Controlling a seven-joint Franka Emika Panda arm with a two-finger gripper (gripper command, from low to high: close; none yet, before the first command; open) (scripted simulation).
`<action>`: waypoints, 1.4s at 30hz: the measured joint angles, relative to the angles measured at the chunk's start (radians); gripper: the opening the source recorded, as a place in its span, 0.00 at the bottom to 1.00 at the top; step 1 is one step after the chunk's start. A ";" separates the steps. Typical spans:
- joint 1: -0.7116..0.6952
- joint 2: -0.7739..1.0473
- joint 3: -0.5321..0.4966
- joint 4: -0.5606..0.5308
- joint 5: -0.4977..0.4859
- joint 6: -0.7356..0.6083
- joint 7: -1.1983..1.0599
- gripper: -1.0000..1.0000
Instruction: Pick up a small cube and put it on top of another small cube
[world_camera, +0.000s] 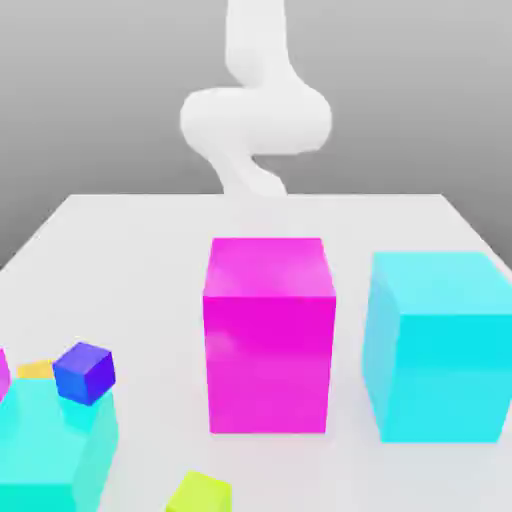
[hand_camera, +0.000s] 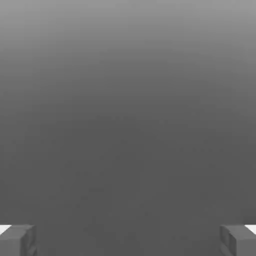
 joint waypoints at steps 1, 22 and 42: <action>0.023 0.034 -0.024 -0.001 0.011 0.009 -0.044 0.50; 0.260 0.706 -0.303 -0.012 0.321 0.165 -0.971 0.50; 0.149 1.206 -0.222 -0.006 0.317 0.439 -1.443 0.00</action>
